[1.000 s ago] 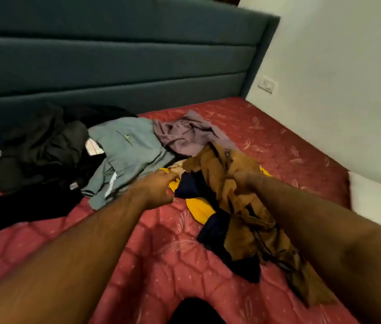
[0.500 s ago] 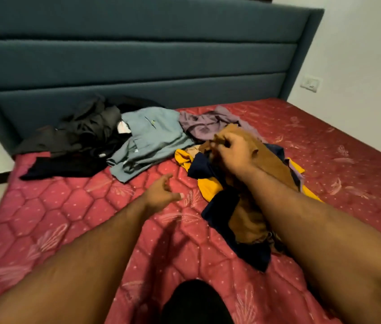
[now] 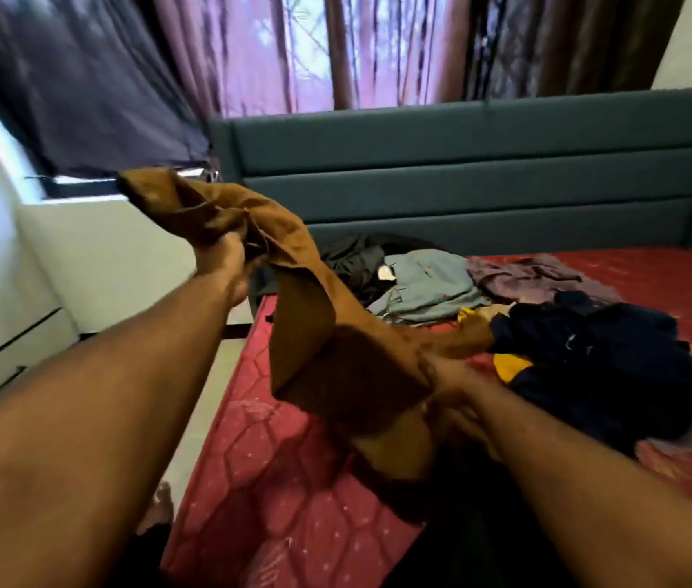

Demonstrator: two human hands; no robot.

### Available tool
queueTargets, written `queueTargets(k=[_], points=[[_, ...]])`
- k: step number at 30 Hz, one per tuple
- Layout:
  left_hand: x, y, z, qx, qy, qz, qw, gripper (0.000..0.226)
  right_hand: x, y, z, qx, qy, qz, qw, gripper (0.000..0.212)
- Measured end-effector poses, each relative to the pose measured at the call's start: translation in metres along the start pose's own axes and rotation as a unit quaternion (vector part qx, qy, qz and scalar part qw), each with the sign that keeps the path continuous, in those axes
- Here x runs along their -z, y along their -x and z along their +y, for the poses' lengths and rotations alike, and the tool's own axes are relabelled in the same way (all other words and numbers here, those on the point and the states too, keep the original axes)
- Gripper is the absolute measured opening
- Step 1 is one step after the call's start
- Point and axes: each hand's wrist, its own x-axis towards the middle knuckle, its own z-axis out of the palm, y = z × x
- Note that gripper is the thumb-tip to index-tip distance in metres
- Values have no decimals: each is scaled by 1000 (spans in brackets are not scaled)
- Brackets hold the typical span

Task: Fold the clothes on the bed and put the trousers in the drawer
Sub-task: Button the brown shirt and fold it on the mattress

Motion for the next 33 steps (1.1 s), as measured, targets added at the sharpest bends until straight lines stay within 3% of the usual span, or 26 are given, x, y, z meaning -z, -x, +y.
queueTargets(k=[2,3,4,7,8,9,10,13,15,17,19,20,22,23,24,25,27,28,29,30,31,33], points=[[36,10,-9,53,-192,-22,980,16,-51,3,-5,-15,-16,-126,992,28],[56,14,-17,89,-310,-39,946,18,-69,3,-10,2,7,-137,991,27],[79,19,-30,132,-424,-58,894,26,-85,2,-17,21,33,-126,991,31],[120,30,-62,256,-661,-180,682,44,-102,-3,-37,78,49,-42,995,50],[125,31,-74,283,-692,-218,628,42,-102,-5,-42,80,44,-35,995,54],[126,30,-88,286,-706,-243,600,38,-105,-13,-44,82,33,-31,996,57],[126,30,-100,257,-717,-255,596,31,-108,-22,-45,89,21,-21,996,61],[127,8,-151,72,-711,-241,656,28,-120,-52,-41,84,-20,17,996,80],[121,-11,-186,15,-672,-265,692,39,-134,-76,-34,51,-66,-5,997,95],[113,-27,-226,30,-652,-308,692,62,-144,-101,-27,26,-114,-45,992,105],[107,-46,-264,95,-663,-330,665,88,-145,-122,-18,9,-149,-85,985,110],[105,-57,-278,126,-670,-328,654,98,-142,-131,-13,-1,-178,-88,980,100],[102,-88,-302,174,-652,-301,674,108,-136,-150,-6,-9,-194,-28,981,52],[98,-101,-308,186,-652,-295,673,108,-132,-156,0,-14,-154,8,988,48],[93,-116,-312,202,-663,-307,652,106,-130,-164,6,-7,-87,2,996,52],[88,-127,-313,216,-684,-343,606,102,-132,-169,8,-22,-34,-38,998,55],[74,-135,-308,261,-717,-434,479,83,-137,-173,-2,-27,66,-82,994,56],[69,-134,-306,273,-723,-465,432,70,-140,-173,-9,-24,59,-117,991,47],[64,-134,-303,277,-720,-479,419,59,-138,-172,-18,-19,41,-153,987,33],[58,-133,-296,280,-712,-470,441,49,-130,-172,-26,-22,21,-192,981,19],[54,-136,-287,276,-697,-440,494,41,-115,-172,-34,-17,11,-214,977,10],[45,-148,-263,198,-647,-335,655,31,-67,-184,-43,-17,11,-132,991,11]])
